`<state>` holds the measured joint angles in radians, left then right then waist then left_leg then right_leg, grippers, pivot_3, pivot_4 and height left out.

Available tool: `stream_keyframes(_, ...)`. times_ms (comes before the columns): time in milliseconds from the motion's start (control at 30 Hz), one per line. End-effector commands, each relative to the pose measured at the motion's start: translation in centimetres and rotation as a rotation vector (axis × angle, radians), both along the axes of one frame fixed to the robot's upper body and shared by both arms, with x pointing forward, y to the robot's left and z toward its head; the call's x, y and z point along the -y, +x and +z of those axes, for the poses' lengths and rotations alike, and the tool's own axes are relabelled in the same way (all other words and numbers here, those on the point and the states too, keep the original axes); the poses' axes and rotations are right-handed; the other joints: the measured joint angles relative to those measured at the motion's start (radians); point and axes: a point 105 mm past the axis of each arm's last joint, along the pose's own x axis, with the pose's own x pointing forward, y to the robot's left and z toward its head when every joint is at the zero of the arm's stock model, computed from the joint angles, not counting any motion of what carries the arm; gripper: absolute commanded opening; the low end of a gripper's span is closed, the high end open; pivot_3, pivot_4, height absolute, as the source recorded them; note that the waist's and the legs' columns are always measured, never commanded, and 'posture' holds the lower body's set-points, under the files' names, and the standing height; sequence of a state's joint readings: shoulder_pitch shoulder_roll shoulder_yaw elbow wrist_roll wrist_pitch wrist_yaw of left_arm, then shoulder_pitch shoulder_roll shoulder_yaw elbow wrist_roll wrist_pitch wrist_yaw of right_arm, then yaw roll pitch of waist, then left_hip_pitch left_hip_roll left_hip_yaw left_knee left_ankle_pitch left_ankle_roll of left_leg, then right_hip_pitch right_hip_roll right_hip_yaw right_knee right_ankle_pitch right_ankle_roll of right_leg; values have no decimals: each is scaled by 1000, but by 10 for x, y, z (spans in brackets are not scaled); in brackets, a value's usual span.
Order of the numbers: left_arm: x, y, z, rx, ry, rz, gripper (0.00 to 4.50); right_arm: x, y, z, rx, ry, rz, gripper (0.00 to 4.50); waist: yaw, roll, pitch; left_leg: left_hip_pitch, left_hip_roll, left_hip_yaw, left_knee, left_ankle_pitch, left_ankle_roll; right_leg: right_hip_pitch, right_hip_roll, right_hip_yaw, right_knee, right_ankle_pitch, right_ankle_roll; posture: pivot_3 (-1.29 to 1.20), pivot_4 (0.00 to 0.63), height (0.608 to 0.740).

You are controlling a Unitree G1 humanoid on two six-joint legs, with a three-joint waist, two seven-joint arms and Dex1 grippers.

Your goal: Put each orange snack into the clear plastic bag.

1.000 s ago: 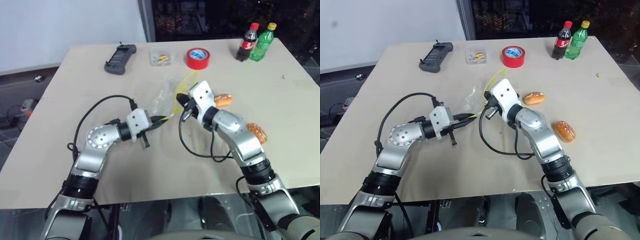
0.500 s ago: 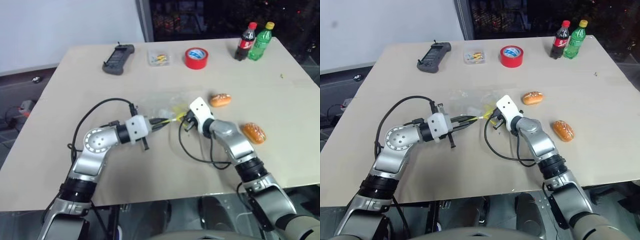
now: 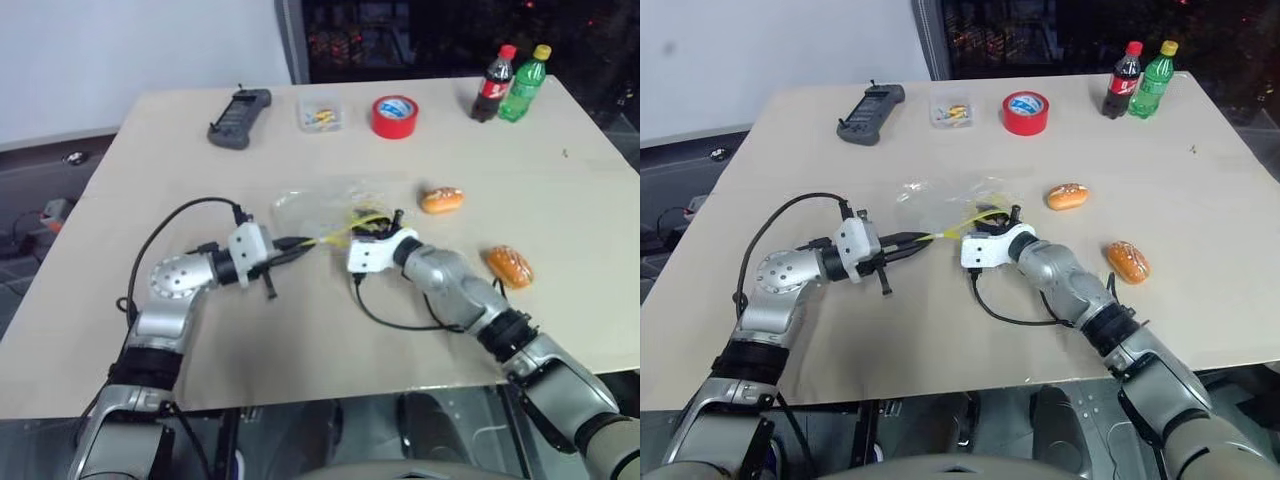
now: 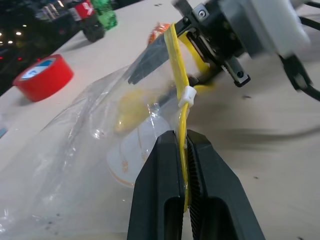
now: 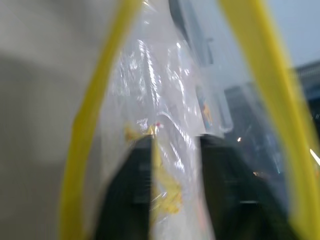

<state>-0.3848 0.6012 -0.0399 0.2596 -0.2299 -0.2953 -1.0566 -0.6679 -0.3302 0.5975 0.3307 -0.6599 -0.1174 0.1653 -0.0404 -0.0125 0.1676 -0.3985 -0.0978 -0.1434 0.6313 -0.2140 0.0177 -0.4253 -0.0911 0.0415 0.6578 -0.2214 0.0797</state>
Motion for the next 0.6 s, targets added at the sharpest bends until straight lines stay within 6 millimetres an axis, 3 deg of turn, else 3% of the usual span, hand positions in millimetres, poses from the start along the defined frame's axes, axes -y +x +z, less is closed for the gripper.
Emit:
stream_keyframes(33, -4, 8, 12, 42, -37, 48, 0, -1, 1, 15, 65, -9, 19, 3317, 0, 0, 0, 0, 0, 0, 0, 0, -1, 0, 0, 0, 0, 0, 0, 0, 150, 740)
stream_keyframes(100, -3, 12, 13, 48, -43, 77, 0, 6, 0, 20, 78, -6, 6, 4263, 0, 0, 0, 0, 0, 0, 0, 0, -1, 0, 0, 0, 0, 0, 0, 0, 150, 740)
stream_keyframes(133, -3, 15, 13, 51, -48, 91, 0, 10, 0, 23, 84, -3, -2, 4399, 0, 0, 0, 0, 0, 0, 0, 0, -1, 0, 0, 0, 0, 0, 0, 0, 150, 740)
stream_keyframes(267, -2, 25, 16, 62, -74, 155, 0, 24, -3, 42, 55, 80, -35, 4399, 2, 0, 0, 0, 0, 0, 0, 0, 0, 0, 0, 0, 0, 0, 0, 0, 150, 740)
stream_keyframes(400, -4, 36, 19, 69, -114, 238, 0, 45, -11, 63, -94, 291, -74, 4399, 1, 0, 0, 0, 0, 0, 0, 0, 1, 0, 0, 0, 0, 0, 0, 0, 150, 740)
stream_keyframes(500, -2, 41, 24, 73, -151, 266, 0, 69, -16, 73, -244, 508, -151, 4399, 1, 0, 0, 0, 0, -1, 0, -1, 2, 0, 0, 0, 0, 0, 0, 0, 150, 740)
stream_keyframes(600, 2, 43, 31, 76, -184, 267, 0, 109, -17, 72, -268, 573, -342, 4399, 4, 0, 0, 0, 0, -1, 0, -1, 2, 1, 0, 0, 0, 0, 0, 0, 150, 740)
